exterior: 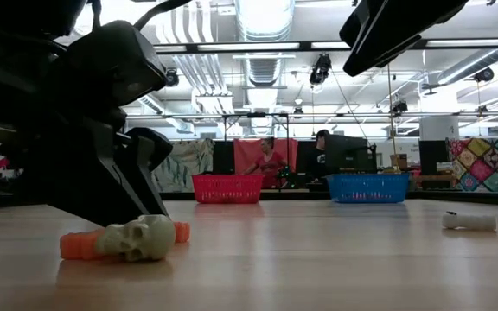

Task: Sort Halloween decoration
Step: Put the orange skeleton toy into the blue bin

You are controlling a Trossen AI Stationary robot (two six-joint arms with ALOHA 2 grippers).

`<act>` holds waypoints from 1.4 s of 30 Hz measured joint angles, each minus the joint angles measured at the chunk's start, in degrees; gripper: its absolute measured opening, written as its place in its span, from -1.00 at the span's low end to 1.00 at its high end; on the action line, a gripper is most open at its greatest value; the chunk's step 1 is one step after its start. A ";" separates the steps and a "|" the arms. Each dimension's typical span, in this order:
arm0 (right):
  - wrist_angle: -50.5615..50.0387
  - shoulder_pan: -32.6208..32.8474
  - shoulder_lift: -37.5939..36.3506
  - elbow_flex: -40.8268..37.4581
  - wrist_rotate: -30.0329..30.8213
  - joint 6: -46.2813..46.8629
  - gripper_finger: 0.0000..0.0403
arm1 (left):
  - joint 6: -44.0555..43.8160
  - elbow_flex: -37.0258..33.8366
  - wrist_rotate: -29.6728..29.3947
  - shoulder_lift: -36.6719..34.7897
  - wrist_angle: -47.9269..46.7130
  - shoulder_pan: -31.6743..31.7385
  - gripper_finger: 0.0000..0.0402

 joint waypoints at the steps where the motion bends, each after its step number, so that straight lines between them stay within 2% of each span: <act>1: 0.30 0.00 0.00 -0.02 -0.01 -0.35 -0.51 | 0.51 0.00 -0.20 0.00 -0.15 0.00 -0.72; 4: 1.88 0.00 0.00 -0.19 0.02 -0.90 -0.51 | 2.68 0.00 -1.59 -0.09 -0.32 -0.07 -0.92; 6: 3.69 -0.02 0.00 -0.86 0.10 -1.58 -0.51 | 4.05 -0.02 -2.01 -0.36 -0.63 -0.09 -0.96; 10: 11.23 -0.02 0.02 -2.96 0.75 -5.80 -0.51 | 7.82 -0.29 -4.08 -1.74 -1.93 0.15 -0.93; 17: 30.63 -0.27 0.85 -8.64 9.81 -20.40 -0.51 | 14.06 -0.40 -6.17 -7.16 -1.88 2.57 -0.95; 25: 48.37 -1.70 1.46 -10.58 10.55 -33.27 -0.51 | 23.62 -1.78 -6.11 -18.33 0.62 5.44 -0.95; 34: 59.82 -2.90 1.46 -10.60 10.44 -41.72 -0.51 | 30.19 -8.97 -6.04 -28.45 22.71 5.99 -0.96; 42: 65.43 -4.85 1.46 -10.56 9.16 -42.68 -0.51 | 32.87 -11.37 -6.01 -25.29 37.49 5.97 -0.96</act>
